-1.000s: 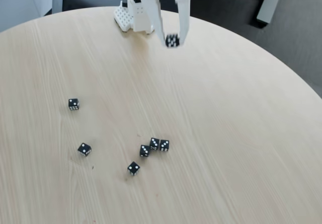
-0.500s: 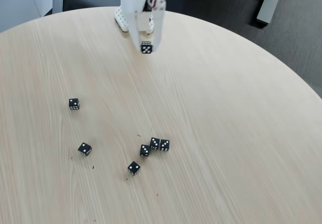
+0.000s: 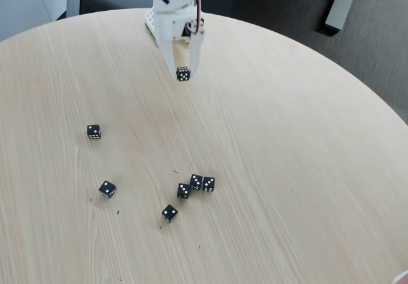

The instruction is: Pick up the dice with number 6

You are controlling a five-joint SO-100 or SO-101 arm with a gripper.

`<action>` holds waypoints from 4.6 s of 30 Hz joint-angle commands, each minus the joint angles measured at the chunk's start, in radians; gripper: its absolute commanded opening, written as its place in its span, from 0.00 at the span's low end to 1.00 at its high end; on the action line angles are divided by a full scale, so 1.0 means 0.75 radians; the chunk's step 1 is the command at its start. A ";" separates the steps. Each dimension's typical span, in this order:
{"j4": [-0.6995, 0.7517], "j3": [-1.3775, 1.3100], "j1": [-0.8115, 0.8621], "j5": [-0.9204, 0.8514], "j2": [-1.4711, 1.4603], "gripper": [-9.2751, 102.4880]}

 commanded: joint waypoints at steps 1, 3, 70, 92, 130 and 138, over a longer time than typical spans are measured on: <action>-0.012 0.086 0.012 -0.037 0.106 0.08; -0.010 0.137 0.010 -0.010 0.166 0.08; -0.010 0.147 0.002 0.292 0.192 0.09; -0.010 0.147 0.002 0.292 0.192 0.09; -0.010 0.147 0.002 0.292 0.192 0.09; -0.010 0.147 0.002 0.292 0.192 0.09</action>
